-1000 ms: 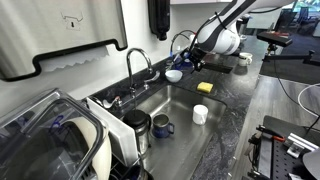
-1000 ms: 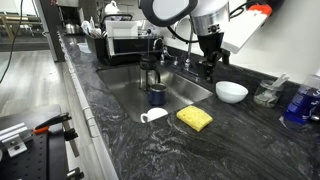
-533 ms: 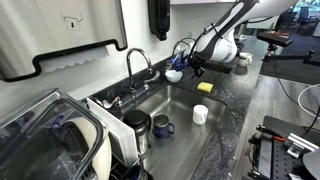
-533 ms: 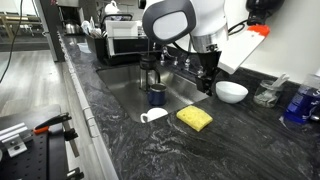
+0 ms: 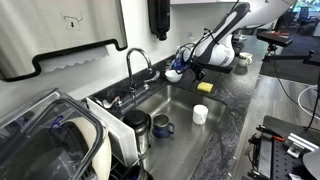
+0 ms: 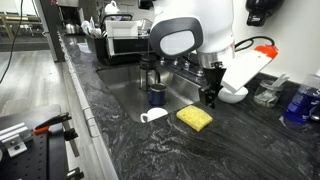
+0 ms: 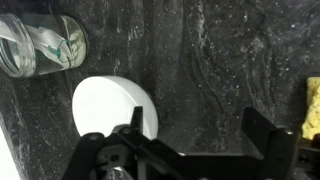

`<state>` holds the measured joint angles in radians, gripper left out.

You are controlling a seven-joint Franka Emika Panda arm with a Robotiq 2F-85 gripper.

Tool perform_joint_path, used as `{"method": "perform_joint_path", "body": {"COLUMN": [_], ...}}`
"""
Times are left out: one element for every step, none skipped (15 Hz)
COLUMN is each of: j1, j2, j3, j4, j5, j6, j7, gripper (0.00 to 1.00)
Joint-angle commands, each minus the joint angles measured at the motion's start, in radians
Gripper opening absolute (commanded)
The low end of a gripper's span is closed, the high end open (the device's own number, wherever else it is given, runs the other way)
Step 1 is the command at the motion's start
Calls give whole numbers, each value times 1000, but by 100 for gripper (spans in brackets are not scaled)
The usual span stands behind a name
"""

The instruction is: Place the white bowl next to the kitchen sponge

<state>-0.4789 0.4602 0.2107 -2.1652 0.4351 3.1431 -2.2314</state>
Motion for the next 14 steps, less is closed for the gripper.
{"method": "perform_joint_path", "body": {"j1": [-15, -9, 0, 15, 29, 47, 66, 89, 107, 137, 159, 184, 205, 199], "j2": [1, 1, 0, -1, 0, 4, 8, 11, 16, 21, 27, 32, 38, 49], "j3": [22, 20, 15, 3, -12, -30, -50, -75, -94, -124, -145, -168, -187, -179], "j4": [39, 47, 53, 58, 62, 67, 71, 73, 81, 90, 101, 116, 131, 151], "j5": [21, 18, 11, 3, -6, -16, -26, -40, -51, -68, -84, -100, -116, -206], "j6": [-5, -7, -15, -29, -48, -68, -86, -106, -123, -139, -150, -158, -166, -167], "j7": [28, 42, 52, 64, 72, 84, 96, 110, 125, 149, 171, 198, 222, 312], "gripper": [100, 100, 100, 100, 100, 100, 100, 100, 100, 100, 100, 100, 100, 100]}}
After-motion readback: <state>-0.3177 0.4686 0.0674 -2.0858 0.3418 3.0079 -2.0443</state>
